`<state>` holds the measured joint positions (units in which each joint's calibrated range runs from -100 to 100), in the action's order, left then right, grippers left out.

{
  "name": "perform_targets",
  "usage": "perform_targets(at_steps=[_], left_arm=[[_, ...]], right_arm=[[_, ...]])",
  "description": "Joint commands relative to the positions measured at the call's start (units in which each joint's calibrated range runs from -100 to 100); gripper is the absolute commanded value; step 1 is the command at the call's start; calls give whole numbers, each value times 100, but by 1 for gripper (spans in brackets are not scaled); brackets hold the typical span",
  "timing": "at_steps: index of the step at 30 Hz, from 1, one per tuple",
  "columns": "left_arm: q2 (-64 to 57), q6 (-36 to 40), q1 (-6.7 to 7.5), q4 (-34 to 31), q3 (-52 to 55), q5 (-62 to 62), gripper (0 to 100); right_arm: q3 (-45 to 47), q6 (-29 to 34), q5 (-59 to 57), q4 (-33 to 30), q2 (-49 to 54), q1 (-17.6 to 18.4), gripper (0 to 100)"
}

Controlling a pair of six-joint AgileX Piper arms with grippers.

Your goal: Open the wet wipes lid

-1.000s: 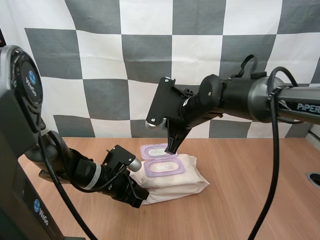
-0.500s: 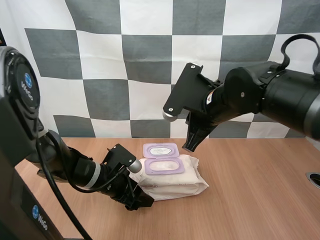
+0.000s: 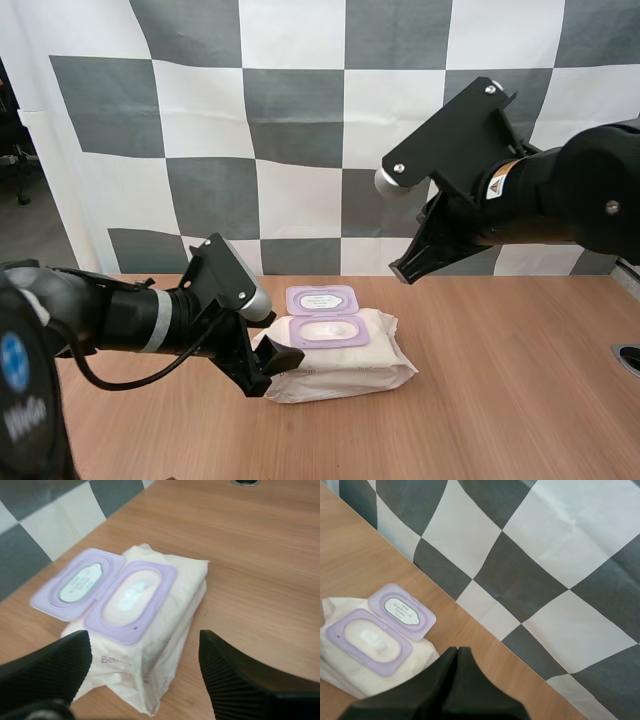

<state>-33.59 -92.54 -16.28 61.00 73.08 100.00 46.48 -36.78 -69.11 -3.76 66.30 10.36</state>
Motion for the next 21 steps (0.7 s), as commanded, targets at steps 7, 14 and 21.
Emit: perform_targets(at_steps=[7, 14, 21], left_arm=[[-1185, 708, -222, 63, -505, 0, 100], [-1185, 696, -222, 124, -505, 0, 100], [-1389, 651, -186, 99, -505, 0, 98]], right_arm=[[625, -153, 1033, 781, 1346, 0, 0], [2065, -109, 2441, 1172, 2446, -361, 0], [2468, -126, 3226, 1616, 2929, -519, 0]])
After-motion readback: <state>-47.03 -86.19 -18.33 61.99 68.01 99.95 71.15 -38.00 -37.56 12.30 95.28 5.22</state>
